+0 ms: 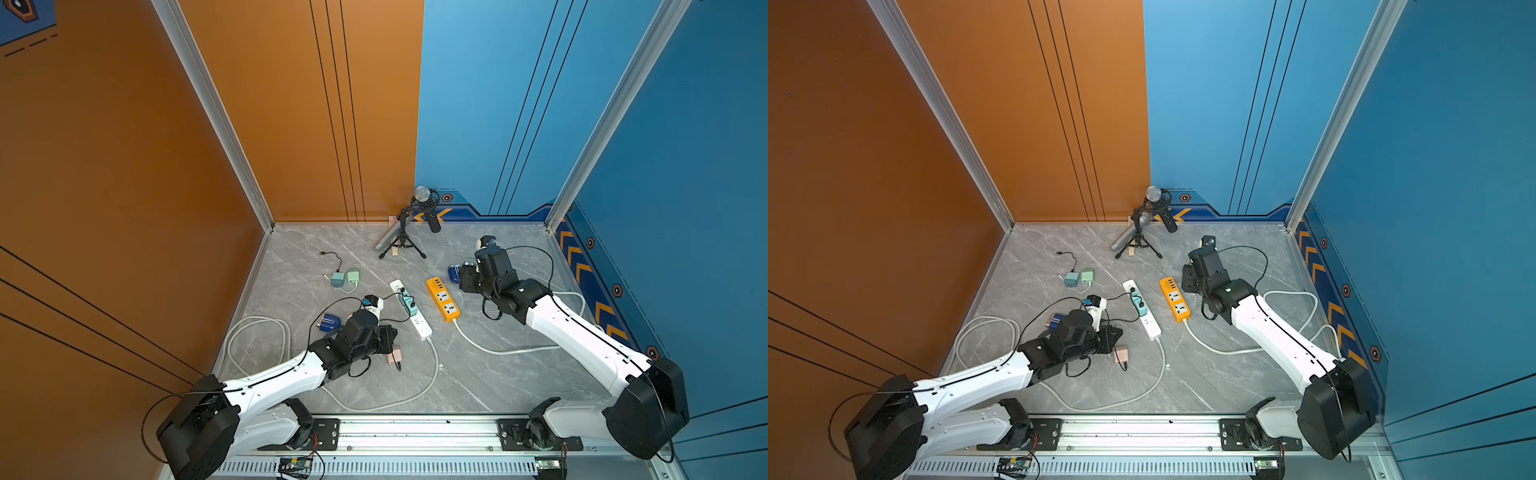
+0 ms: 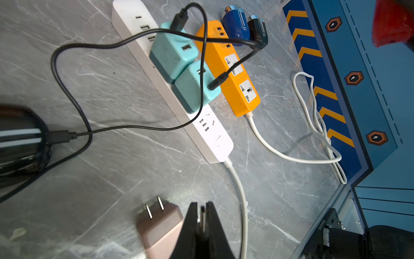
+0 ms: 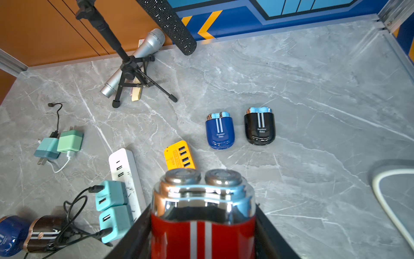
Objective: Unplug the electric shaver
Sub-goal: Place the charging cable at the center of the board.
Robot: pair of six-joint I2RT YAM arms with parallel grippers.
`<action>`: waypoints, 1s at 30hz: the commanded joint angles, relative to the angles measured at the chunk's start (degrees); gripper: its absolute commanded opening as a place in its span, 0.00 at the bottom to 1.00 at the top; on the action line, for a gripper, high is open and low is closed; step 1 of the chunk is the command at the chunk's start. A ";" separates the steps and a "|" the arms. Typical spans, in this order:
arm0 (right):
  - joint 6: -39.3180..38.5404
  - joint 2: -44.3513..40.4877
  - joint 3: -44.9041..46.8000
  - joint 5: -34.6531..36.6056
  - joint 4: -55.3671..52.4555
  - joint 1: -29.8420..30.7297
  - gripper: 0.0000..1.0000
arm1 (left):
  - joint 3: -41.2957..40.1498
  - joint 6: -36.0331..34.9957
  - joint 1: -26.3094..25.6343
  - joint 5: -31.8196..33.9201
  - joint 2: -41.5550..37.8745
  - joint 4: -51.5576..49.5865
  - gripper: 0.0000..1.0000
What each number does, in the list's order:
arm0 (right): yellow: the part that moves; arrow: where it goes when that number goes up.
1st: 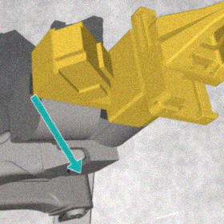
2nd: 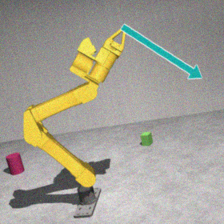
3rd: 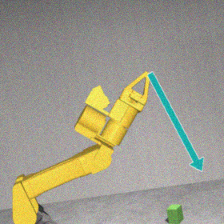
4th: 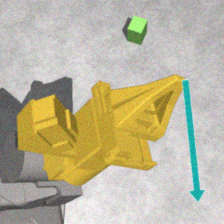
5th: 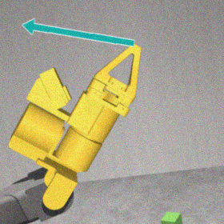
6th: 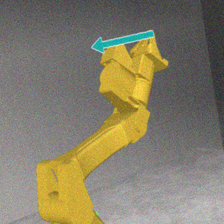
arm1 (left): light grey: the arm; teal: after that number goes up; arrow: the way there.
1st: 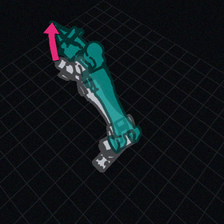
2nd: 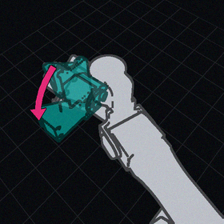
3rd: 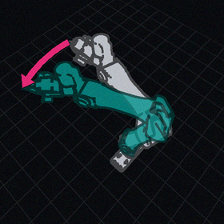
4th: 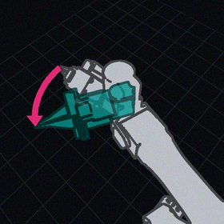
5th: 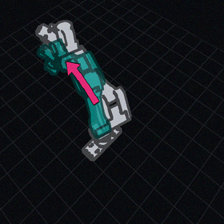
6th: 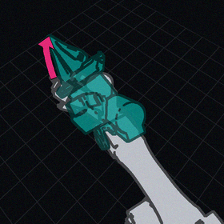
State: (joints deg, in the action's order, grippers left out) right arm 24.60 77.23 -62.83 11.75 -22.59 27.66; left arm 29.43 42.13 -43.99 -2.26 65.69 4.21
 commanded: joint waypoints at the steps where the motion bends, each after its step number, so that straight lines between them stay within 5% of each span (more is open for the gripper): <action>1: -4.57 1.62 -3.19 -3.18 -5.04 -2.87 0.33 | 2.41 -4.78 0.67 -1.57 1.29 -6.24 0.00; 7: -5.32 3.97 -5.07 -5.68 -6.13 -7.23 0.33 | 4.92 -6.59 0.36 -3.37 4.79 -8.32 0.07; 13: -5.87 5.74 -5.15 -6.21 -6.50 -9.08 0.33 | 5.89 -7.50 -0.11 -4.05 4.36 -10.44 0.22; 20: -8.02 8.98 -6.57 -5.41 -7.85 -10.30 0.33 | 8.07 -9.85 -0.23 -2.17 2.36 -16.29 0.53; 30: -11.93 18.53 -9.75 -2.43 -9.90 -14.31 0.34 | 13.44 -13.74 0.90 1.87 -1.07 -23.33 0.73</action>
State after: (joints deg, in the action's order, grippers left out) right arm 14.85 93.80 -70.81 6.85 -30.68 15.09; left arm 40.86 30.37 -43.79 -2.90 65.76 -15.46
